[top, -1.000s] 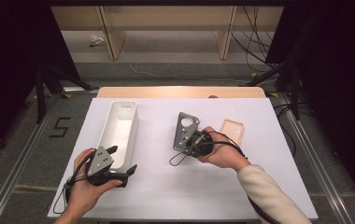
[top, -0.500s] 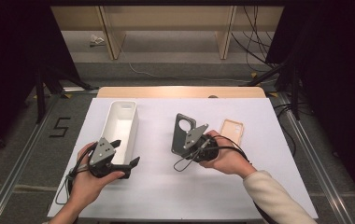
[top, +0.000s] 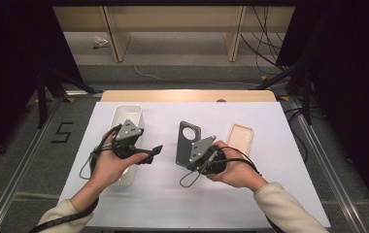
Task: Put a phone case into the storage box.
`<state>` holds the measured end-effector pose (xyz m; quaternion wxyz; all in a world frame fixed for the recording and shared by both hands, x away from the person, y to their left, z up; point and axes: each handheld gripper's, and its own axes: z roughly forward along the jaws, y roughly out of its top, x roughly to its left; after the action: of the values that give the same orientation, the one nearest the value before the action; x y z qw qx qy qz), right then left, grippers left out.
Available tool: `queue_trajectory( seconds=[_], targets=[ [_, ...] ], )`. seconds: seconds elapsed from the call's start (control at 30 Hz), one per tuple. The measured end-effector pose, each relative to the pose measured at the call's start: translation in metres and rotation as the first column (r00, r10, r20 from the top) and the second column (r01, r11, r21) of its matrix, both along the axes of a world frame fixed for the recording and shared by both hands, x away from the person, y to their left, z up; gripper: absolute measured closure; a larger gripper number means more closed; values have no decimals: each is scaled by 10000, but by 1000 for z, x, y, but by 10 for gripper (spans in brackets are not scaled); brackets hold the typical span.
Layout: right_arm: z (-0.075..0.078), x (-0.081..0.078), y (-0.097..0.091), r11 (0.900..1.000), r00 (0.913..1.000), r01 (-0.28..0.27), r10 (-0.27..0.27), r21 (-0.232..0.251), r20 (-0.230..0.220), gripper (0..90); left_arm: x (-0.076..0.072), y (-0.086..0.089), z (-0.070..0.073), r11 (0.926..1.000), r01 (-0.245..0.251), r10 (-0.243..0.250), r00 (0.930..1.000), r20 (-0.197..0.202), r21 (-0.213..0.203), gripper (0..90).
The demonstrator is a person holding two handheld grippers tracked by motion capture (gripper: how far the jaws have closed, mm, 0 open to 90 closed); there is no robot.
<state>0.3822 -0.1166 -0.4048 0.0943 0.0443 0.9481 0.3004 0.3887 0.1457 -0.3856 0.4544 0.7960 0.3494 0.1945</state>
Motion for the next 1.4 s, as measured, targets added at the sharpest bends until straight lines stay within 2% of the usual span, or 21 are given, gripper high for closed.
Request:
queue_trajectory(
  seconds=[0.2, 0.53, 0.67, 0.9, 1.1, 1.17, 1.2, 1.33, 1.37, 1.4],
  targets=[
    [2, -5, -1, 9999, 9999, -106, 106, 28, 70, 892, 23, -25, 3, 9997, 109, -101, 9994, -332, 227, 145],
    [5, -9, -2, 9999, 9998, -75, 73, 96, 187, 892, 45, -47, 6, 9998, 137, -124, 9967, -798, 162, 148],
    [5, -10, -2, 9999, 9998, -98, 96, 110, 178, 892, 50, -52, 6, 9997, 157, -139, 9949, -997, 174, 149],
    [6, -12, -1, 9998, 9996, -139, 137, 106, 239, 892, 62, -61, 0, 9997, 82, -47, 9868, -1619, 209, 167],
    [6, -13, 0, 9998, 9994, -190, 187, 115, 279, 892, 70, -67, -2, 9997, -125, 166, 9822, -1869, 230, 225],
    [7, -13, 0, 9997, 9992, -199, 195, 136, 348, 892, 74, -69, -2, 9996, -204, 245, 9761, -2159, 213, 256],
    [7, -13, 0, 9997, 9992, -199, 195, 136, 348, 892, 74, -69, -2, 9996, -204, 245, 9761, -2159, 213, 271],
    [7, -14, 1, 9997, 9992, -204, 200, 130, 346, 892, 77, -70, -2, 9985, -533, 543, 9675, -2469, 107, 322],
    [7, -14, 1, 9998, 9993, -161, 157, 105, 325, 892, 79, -71, -3, 9979, -621, 653, 9617, -2662, 202, 356],
    [7, -14, 1, 9998, 9993, -161, 157, 105, 325, 892, 79, -71, -3, 9979, -621, 653, 9617, -2662, 202, 366]
  ],
)
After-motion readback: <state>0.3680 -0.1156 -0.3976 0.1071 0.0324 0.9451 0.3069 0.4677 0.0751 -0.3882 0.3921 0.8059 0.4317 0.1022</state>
